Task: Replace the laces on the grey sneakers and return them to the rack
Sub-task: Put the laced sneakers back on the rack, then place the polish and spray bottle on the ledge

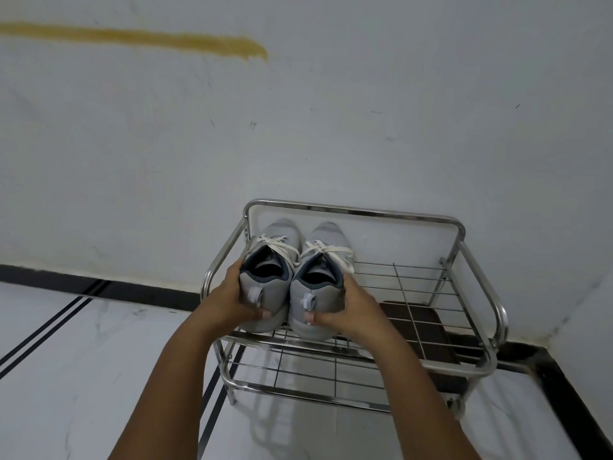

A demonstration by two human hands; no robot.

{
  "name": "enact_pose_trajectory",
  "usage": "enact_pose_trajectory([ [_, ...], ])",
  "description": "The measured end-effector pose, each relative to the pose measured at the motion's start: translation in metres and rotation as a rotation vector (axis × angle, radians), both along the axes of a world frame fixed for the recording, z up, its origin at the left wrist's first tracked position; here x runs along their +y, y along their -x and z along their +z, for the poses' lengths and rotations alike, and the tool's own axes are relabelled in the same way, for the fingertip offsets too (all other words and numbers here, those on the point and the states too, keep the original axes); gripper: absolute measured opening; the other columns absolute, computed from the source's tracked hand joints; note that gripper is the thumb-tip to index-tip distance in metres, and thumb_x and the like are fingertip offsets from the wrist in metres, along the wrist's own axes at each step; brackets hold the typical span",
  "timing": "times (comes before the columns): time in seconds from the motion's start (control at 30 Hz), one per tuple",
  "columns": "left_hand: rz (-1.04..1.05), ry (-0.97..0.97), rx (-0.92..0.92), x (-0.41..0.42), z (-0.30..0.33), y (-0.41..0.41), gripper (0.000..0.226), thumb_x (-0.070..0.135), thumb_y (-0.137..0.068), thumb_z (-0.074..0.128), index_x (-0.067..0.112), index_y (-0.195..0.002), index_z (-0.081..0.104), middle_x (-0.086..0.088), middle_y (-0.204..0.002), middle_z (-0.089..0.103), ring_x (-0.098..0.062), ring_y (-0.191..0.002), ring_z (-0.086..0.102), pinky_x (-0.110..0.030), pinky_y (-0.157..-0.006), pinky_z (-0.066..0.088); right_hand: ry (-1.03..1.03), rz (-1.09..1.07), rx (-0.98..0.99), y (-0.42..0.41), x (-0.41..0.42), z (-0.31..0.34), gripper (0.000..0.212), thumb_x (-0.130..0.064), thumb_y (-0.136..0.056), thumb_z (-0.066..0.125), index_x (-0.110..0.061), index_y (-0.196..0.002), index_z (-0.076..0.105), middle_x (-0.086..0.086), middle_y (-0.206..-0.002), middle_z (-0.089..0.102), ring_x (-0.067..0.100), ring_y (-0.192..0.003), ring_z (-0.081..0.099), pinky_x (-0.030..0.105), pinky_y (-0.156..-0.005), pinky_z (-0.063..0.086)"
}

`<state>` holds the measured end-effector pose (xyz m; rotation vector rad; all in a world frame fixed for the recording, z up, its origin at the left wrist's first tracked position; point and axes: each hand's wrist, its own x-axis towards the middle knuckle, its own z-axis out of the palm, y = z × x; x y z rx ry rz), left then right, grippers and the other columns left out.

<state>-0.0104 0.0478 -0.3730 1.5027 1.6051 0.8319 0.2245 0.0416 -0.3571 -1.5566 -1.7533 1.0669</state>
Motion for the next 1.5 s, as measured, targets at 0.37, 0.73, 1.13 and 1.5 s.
enact_pose_trajectory([
  [0.37,0.048,-0.037,-0.013,-0.005,-0.009,0.000,0.093,0.016,-0.066,0.087,0.026,-0.140,0.031,0.003,-0.126,0.055,-0.021,-0.117,0.054,-0.042,-0.097,0.050,-0.092,-0.113,-0.089,0.006,-0.002,-0.014,0.077,-0.046,-0.061,0.086,-0.023,-0.126,0.051,-0.001,-0.119,0.060,0.017,-0.106,0.057,0.031,-0.085,0.051],
  [0.73,0.156,0.005,0.235,-0.051,0.051,0.031,0.031,0.040,-0.082,0.072,0.017,-0.095,0.055,-0.001,-0.090,0.064,-0.016,-0.083,0.061,-0.033,-0.071,0.051,0.406,0.238,-0.278,0.051,-0.036,0.014,0.026,-0.026,-0.084,0.075,-0.005,-0.078,0.060,0.014,-0.074,0.068,0.019,-0.062,0.066,0.023,-0.058,0.055],
  [1.13,0.416,0.524,0.388,-0.191,-0.212,0.110,0.028,0.035,-0.091,0.060,0.012,-0.107,0.060,-0.002,-0.107,0.065,-0.019,-0.094,0.061,-0.029,-0.079,0.047,0.572,0.170,-0.542,0.147,-0.128,-0.263,0.021,-0.018,-0.083,0.061,-0.008,-0.066,0.066,0.001,-0.065,0.065,0.016,-0.059,0.061,0.018,-0.049,0.044],
  [1.5,0.547,0.616,0.479,-0.209,-0.312,0.106,0.066,0.048,-0.077,0.072,0.010,-0.122,0.042,-0.009,-0.115,0.051,-0.027,-0.102,0.056,-0.038,-0.082,0.050,0.630,0.114,-0.458,0.164,-0.151,-0.340,0.045,-0.055,-0.077,0.070,-0.013,-0.093,0.063,-0.003,-0.077,0.058,0.011,-0.063,0.052,0.019,-0.045,0.031],
])
